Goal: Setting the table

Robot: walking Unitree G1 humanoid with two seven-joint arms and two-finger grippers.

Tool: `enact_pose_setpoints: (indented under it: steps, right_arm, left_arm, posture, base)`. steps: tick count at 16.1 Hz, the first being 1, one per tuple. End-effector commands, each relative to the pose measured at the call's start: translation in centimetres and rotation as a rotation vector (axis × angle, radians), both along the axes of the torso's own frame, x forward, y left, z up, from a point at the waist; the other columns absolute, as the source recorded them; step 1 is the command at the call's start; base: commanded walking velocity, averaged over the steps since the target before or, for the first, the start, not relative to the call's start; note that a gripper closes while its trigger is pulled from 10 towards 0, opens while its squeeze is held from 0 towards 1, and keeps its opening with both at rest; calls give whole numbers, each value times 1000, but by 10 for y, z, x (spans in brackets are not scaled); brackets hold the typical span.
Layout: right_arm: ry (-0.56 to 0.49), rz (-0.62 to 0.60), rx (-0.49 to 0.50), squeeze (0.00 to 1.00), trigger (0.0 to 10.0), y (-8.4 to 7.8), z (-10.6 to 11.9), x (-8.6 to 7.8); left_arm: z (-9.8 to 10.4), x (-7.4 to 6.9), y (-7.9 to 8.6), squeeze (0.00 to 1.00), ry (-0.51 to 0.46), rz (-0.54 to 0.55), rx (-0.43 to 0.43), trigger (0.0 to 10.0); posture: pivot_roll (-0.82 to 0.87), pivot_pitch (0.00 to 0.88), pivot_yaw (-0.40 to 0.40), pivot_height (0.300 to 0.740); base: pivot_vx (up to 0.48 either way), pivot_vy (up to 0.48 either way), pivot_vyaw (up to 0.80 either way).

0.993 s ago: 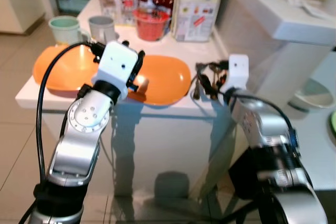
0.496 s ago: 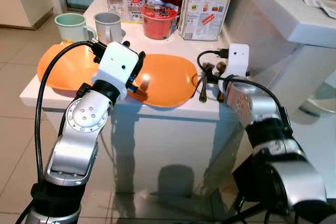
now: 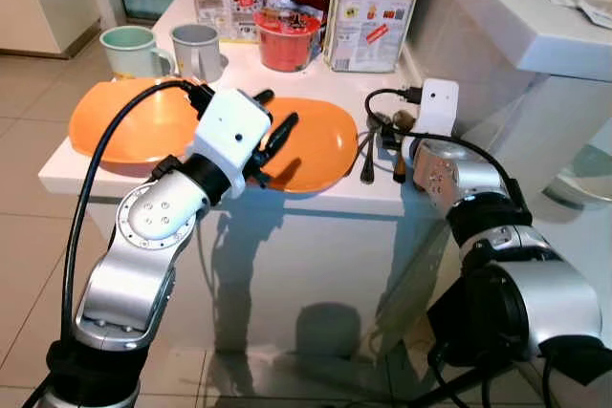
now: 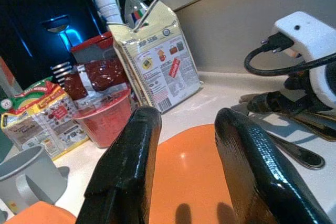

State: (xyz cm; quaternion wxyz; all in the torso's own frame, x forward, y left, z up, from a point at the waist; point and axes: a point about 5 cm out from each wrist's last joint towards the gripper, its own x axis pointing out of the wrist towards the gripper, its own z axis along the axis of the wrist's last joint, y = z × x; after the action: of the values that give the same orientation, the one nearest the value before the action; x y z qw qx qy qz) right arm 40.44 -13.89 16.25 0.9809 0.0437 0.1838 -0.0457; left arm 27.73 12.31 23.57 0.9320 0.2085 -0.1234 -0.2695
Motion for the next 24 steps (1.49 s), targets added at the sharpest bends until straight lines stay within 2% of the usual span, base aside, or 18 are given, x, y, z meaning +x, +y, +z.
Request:
enact_pose_setpoints:
  steps: [1, 3, 4, 8, 9, 10, 12, 14, 16, 24]
  right_arm:
    - [16, -14, -7, 0, 10000, -2, 2, 1]
    - [68, -32, 12, 0, 10000, 0, -5, 0]
    - [90, -64, 71, 0, 10000, 0, -7, -1]
    - [129, -103, 192, 0, 10000, -1, -12, -3]
    - [141, -103, 209, 0, 7412, -1, -13, -3]
    - [155, -99, 217, 0, 4157, -1, -15, -4]
    - [177, -76, 190, 0, 0, -1, -17, -5]
    - [184, -64, 169, 0, 0, -1, -18, -5]
    - [204, -21, 96, 0, 0, 1, -21, -7]
    - [245, 21, 80, 0, 0, 4, -26, -9]
  left_arm:
    - [0, -3, -2, 0, 7, -23, 6, 10000]
    - [1, -3, -2, 0, 4, -24, 5, 10000]
    - [2, -3, -3, 0, 3, -29, 4, 10000]
    - [3, -4, -3, 0, 6, -42, 6, 10000]
    - [3, -4, -3, 0, 6, -43, 8, 10000]
    - [3, -4, -3, 0, 6, -44, 10, 10000]
    - [4, -4, -3, 0, 6, -44, 10, 10000]
    - [4, -4, -3, 0, 7, -44, 9, 10000]
    - [3, -3, -4, 0, 7, -44, 10, 10000]
    - [2, -3, -5, 0, 9, -42, 14, 10000]
  posture:
    - [87, 0, -86, 740]
    - [87, 0, -87, 740]
    - [87, 0, -87, 740]
    - [86, 0, -85, 740]
    - [86, 0, -86, 740]
    - [87, 0, -86, 740]
    - [87, 0, -85, 740]
    - [87, 0, -85, 740]
    - [86, 0, -84, 740]
    - [82, 0, -88, 740]
  base:
    - [0, 0, 0]
    - [0, 0, 0]
    - [0, 0, 0]
    - [0, 0, 0]
    - [0, 0, 0]
    - [0, 0, 0]
    - [0, 0, 0]
    - [0, 0, 0]
    - [0, 0, 0]
    - [0, 0, 0]
